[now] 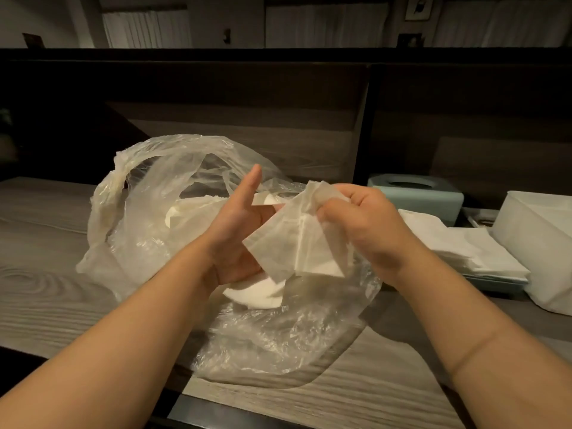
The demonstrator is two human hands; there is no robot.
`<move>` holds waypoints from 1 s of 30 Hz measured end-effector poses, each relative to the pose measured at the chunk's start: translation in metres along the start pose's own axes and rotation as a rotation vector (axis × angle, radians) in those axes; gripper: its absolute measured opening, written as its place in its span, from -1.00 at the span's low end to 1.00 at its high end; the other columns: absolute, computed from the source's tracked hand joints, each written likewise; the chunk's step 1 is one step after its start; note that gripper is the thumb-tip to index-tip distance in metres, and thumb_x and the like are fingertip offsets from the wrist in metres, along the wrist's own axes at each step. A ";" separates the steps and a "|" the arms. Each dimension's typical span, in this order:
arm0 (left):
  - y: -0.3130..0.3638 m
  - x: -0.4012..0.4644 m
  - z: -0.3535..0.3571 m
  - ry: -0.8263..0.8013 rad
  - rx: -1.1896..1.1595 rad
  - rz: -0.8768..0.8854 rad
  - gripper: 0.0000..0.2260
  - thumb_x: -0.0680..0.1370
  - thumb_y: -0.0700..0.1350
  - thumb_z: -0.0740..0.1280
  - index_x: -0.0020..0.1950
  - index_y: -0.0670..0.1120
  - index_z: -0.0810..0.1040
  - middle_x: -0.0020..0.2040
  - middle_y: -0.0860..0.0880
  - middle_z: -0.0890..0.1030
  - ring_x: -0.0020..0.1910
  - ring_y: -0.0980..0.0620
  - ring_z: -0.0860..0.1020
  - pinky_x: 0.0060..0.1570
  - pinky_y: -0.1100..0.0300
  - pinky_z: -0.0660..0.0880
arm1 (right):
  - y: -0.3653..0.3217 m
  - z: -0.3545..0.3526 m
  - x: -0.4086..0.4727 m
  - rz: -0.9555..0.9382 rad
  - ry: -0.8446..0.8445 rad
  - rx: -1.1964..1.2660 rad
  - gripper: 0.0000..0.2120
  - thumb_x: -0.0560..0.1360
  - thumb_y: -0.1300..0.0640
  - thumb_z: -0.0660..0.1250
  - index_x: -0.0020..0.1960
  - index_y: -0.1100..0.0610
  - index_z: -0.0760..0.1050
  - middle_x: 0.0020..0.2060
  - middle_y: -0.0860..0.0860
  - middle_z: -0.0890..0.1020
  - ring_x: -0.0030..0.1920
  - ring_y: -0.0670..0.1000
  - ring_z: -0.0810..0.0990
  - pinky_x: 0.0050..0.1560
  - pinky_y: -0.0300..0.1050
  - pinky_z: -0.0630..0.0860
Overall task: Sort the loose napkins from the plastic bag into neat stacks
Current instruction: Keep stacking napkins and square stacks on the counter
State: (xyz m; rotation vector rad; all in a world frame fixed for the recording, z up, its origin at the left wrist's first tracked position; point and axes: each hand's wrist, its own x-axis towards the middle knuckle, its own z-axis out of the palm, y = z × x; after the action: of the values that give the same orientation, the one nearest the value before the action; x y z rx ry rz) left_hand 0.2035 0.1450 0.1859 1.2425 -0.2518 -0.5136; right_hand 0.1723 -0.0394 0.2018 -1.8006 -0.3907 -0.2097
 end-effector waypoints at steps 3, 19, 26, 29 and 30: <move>-0.001 -0.007 0.001 -0.090 0.028 -0.077 -0.37 0.45 0.32 0.35 0.27 -0.14 0.67 0.22 -0.23 0.62 0.17 -0.24 0.62 0.19 -0.18 0.56 | 0.005 0.004 0.000 0.044 0.028 -0.210 -0.86 0.54 0.09 0.37 -0.04 0.16 0.63 -0.19 0.11 0.67 -0.27 0.00 0.59 -0.27 -0.14 0.48; 0.001 -0.002 0.005 0.103 -0.192 -0.057 -0.66 0.69 -0.03 0.19 0.34 -0.19 0.54 0.19 -0.23 0.68 0.09 -0.25 0.68 0.11 -0.14 0.57 | -0.009 -0.002 0.002 0.186 0.280 0.371 -0.85 0.53 0.16 0.38 -0.22 0.06 0.63 -0.21 0.00 0.66 -0.09 0.06 0.64 -0.13 -0.03 0.51; -0.002 -0.001 0.005 -0.023 -0.178 -0.097 -0.42 0.69 0.25 0.09 0.44 -0.16 0.51 0.32 -0.31 0.59 0.20 -0.31 0.59 0.28 -0.18 0.53 | -0.005 0.017 -0.001 0.331 0.234 0.360 -0.96 0.53 0.14 0.44 -0.05 0.07 0.68 -0.32 -0.04 0.72 -0.27 -0.01 0.65 -0.28 -0.05 0.52; -0.003 -0.002 0.008 -0.049 -0.140 -0.075 -0.39 0.69 0.26 0.03 0.41 -0.19 0.51 0.27 -0.37 0.60 0.15 -0.31 0.62 0.27 -0.15 0.54 | -0.003 0.021 -0.002 0.359 0.274 0.351 -0.92 0.56 0.13 0.42 0.01 0.12 0.63 -0.26 0.07 0.71 -0.48 -0.01 0.51 -0.50 -0.14 0.41; -0.003 -0.002 0.008 -0.054 -0.125 -0.071 -0.39 0.68 0.26 0.02 0.41 -0.19 0.50 0.27 -0.38 0.60 0.15 -0.31 0.63 0.26 -0.14 0.54 | -0.001 0.022 -0.001 0.361 0.281 0.356 -0.91 0.57 0.12 0.41 0.03 0.12 0.62 -0.20 0.12 0.71 -0.53 -0.02 0.48 -0.52 -0.14 0.39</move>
State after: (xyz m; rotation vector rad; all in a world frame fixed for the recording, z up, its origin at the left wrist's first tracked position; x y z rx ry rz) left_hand 0.1973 0.1381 0.1854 1.1196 -0.2179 -0.6159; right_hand 0.1696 -0.0181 0.1965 -1.4345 0.0963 -0.1270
